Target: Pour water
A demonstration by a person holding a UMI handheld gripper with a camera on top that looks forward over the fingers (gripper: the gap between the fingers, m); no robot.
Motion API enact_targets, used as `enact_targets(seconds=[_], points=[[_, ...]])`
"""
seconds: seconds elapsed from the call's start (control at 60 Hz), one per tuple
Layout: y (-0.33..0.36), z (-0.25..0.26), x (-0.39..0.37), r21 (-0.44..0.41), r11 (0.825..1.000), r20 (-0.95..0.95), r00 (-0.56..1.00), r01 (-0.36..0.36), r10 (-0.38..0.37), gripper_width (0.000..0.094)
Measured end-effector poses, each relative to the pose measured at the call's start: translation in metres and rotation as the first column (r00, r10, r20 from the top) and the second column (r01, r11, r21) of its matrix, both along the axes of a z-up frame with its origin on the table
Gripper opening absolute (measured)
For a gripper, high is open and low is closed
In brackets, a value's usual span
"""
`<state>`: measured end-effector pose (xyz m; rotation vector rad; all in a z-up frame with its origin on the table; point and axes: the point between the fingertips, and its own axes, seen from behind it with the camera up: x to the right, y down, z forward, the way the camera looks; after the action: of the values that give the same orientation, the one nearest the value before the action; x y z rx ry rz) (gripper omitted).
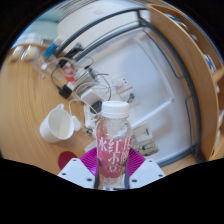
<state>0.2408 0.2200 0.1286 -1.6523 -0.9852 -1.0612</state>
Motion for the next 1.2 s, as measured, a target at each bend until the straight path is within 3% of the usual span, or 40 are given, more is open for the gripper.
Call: enact_targets(seconds=[0.117,0.333,0.383,0.617,0.867,1.0,1.1,1.2], points=[[-0.006,-0.011,-0.001,0.024,0.999,-0.35,0.937,0.027,-0.016,0.0348],[0.006,-0.032,0.017,0.053,0.992,-0.735,0.677,0.115,-0.039,0.0346],[0.007,-0.037,0.017,0.061,0.988,-0.777,0.629,0.144,-0.044,0.0346],[0.025,-0.059,0.017,0.094,0.984,-0.878,0.478,0.15,0.011,0.035],[0.022,-0.069,0.022,0.16,0.969,-0.867,0.497,0.186,0.047,0.0363],[0.02,-0.069,0.023,0.152,0.97,-0.864,0.502,0.187,0.039,0.0467],[0.011,-0.082,0.023,0.09,0.978,-0.861,0.508,0.19,-0.019,0.0795],[-0.013,-0.096,0.031,0.031,0.977,-0.859,0.506,0.21,-0.081,0.0833]])
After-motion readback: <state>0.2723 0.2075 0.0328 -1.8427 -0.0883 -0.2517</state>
